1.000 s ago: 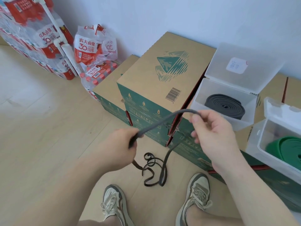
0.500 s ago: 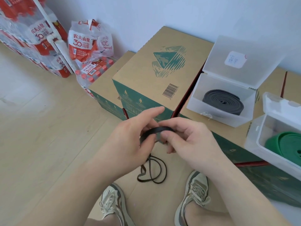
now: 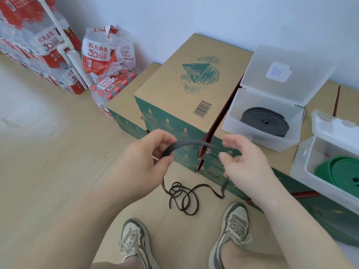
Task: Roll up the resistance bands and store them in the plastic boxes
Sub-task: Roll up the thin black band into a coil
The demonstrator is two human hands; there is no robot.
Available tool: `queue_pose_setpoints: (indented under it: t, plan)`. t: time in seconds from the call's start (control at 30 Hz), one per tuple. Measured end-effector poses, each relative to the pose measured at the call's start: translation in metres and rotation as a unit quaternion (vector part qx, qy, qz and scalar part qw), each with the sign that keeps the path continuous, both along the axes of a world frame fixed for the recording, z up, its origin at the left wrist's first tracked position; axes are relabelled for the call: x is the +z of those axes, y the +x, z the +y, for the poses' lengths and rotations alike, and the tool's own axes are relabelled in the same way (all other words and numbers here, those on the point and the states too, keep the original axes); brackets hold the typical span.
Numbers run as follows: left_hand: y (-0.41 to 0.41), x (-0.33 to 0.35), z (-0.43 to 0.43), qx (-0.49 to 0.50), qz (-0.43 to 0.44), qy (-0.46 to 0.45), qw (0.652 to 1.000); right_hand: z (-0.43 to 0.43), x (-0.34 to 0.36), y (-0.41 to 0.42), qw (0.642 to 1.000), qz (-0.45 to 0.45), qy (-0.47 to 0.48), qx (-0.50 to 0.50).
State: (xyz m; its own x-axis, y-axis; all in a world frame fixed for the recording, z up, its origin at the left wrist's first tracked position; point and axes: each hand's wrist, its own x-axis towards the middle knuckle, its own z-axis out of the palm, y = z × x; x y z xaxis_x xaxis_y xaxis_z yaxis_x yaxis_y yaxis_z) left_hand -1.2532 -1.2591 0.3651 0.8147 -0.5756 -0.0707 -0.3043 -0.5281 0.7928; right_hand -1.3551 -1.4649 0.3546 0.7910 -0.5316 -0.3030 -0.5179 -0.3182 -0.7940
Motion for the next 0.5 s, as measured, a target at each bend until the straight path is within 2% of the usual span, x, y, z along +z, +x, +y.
queue_pose_setpoints:
  t: [0.17,0.23,0.3,0.37,0.4,0.47,0.5]
  plan:
    - [-0.018,0.001,-0.016,-0.104,-0.062,-0.054,0.991,0.023,0.009,0.003,0.979,-0.096,0.076,0.162]
    - [-0.018,0.0,-0.018,-0.089,-0.059,-0.088,0.99,0.024,0.008,0.004,0.979,-0.122,0.086,0.14]
    - [-0.016,-0.002,-0.016,-0.066,-0.056,-0.088,0.992,0.021,0.003,0.006,0.987,-0.128,0.054,0.086]
    - [-0.014,-0.004,-0.015,-0.055,-0.01,-0.027,0.998,0.022,0.002,0.005,0.987,-0.14,-0.019,0.081]
    - [-0.013,-0.005,-0.014,-0.066,0.021,0.036,0.997,0.023,0.003,0.004,0.984,-0.153,-0.046,0.075]
    - [-0.014,-0.006,-0.013,-0.108,0.059,0.174,0.977,0.022,0.003,0.003,0.981,-0.186,-0.051,0.03]
    - [-0.014,-0.005,-0.012,-0.117,0.071,0.212,0.968,0.019,0.005,0.003,0.979,-0.202,-0.038,-0.004]
